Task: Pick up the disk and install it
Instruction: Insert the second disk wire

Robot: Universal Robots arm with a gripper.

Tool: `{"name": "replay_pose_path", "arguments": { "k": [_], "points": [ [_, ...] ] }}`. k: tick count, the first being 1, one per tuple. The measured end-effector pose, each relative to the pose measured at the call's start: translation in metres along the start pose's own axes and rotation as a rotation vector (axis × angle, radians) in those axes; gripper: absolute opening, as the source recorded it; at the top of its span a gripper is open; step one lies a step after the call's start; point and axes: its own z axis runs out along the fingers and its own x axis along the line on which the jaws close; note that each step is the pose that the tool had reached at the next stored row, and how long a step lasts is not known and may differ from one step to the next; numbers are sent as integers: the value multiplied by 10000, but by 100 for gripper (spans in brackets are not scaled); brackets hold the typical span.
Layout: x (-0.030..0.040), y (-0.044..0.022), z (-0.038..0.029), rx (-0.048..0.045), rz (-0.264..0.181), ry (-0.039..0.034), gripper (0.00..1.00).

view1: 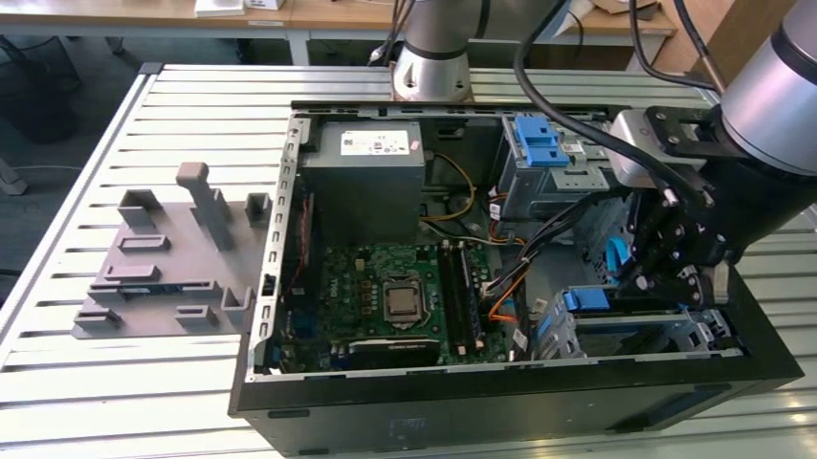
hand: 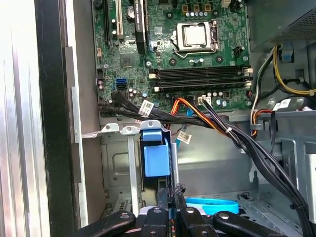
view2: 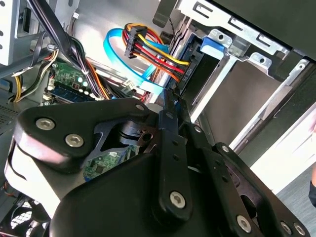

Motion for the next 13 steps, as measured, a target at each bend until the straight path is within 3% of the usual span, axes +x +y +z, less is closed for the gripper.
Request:
{"name": "replay_pose_path", "arguments": {
  "k": [13],
  "points": [
    [3,-6,35,0,6,-2,16]
  ]
}}
